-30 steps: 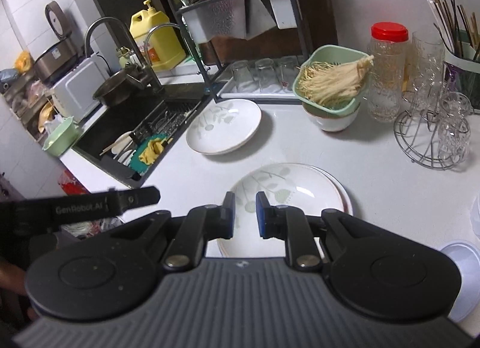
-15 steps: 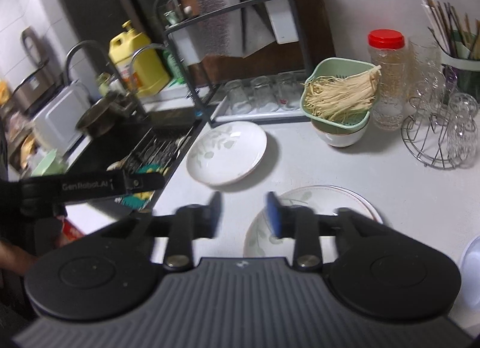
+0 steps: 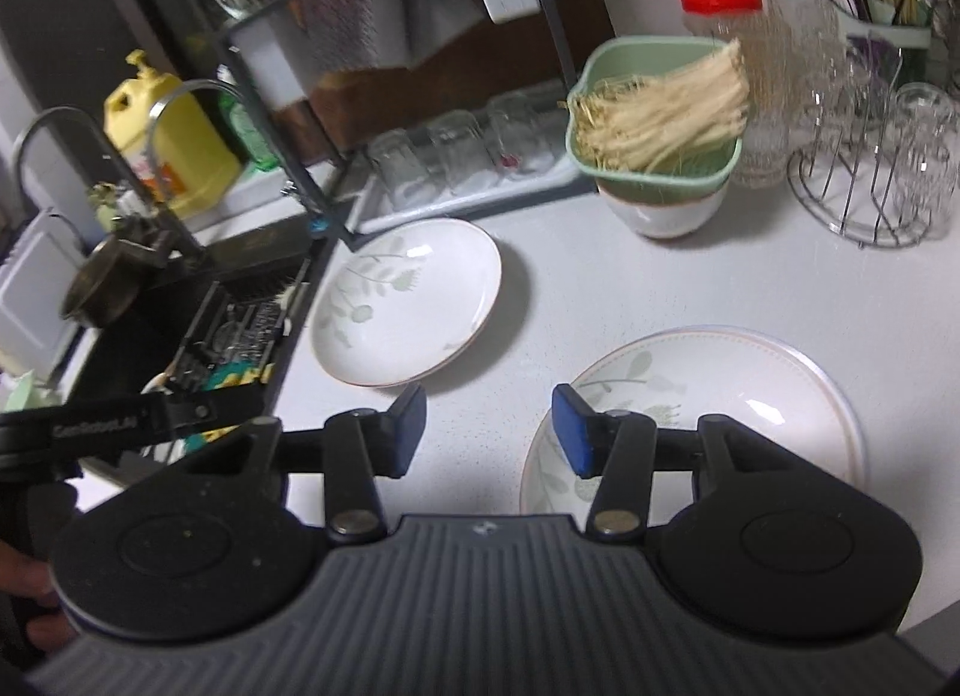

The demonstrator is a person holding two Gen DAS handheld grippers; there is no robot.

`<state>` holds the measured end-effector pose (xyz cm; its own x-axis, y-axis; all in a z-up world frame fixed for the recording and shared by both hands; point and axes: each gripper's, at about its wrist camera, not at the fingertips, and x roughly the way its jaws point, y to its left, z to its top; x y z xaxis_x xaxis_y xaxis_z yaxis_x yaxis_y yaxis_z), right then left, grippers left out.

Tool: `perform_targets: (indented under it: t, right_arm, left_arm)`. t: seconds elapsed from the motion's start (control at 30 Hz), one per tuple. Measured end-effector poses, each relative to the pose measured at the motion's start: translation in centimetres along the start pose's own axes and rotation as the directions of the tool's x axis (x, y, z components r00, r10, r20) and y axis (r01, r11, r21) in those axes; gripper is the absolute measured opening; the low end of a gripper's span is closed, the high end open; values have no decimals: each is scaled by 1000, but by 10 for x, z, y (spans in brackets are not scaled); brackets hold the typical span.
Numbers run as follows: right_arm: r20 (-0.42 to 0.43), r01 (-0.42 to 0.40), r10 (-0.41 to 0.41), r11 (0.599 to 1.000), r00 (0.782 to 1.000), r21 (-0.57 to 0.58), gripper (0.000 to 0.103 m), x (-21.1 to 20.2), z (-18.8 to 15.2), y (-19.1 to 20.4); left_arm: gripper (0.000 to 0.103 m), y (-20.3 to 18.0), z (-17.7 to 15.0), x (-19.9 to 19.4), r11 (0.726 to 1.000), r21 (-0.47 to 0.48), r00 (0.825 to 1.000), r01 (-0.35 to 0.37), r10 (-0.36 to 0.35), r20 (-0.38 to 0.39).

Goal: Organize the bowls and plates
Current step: 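Move both grippers to the leaf-print plate beside the glass rack, then close both grippers on that plate's rim and lift it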

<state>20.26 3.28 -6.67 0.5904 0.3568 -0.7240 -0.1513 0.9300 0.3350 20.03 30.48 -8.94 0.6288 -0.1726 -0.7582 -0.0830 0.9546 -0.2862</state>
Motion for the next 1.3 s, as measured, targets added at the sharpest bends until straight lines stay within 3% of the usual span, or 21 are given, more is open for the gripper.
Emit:
perform_targets:
  t: [0.43, 0.7, 0.93, 1.07, 1.2, 1.3]
  right_arm:
    - [-36, 76, -75, 996, 997, 37, 47, 79, 18, 19]
    - [-49, 90, -87, 994, 995, 58, 41, 128, 38, 14]
    - [-78, 91, -79, 983, 994, 158, 37, 164, 51, -4]
    - [-107, 81, -63, 982, 992, 169, 28, 181, 55, -6]
    - [-108, 43, -24, 983, 994, 179, 18, 189, 56, -5]
    - [-103, 34, -15, 982, 995, 183, 18, 191, 56, -4]
  left_arm:
    - [67, 70, 35, 75, 999, 38, 1000, 28, -28, -15]
    - [66, 79, 51, 119, 997, 44, 998, 67, -66, -22]
    - [48, 78, 61, 150, 997, 48, 997, 68, -66, -48]
    - [40, 79, 63, 164, 994, 44, 993, 100, -97, -69]
    - [39, 80, 64, 168, 992, 49, 992, 119, -117, -47]
    - [38, 82, 67, 170, 991, 30, 991, 130, -128, -43]
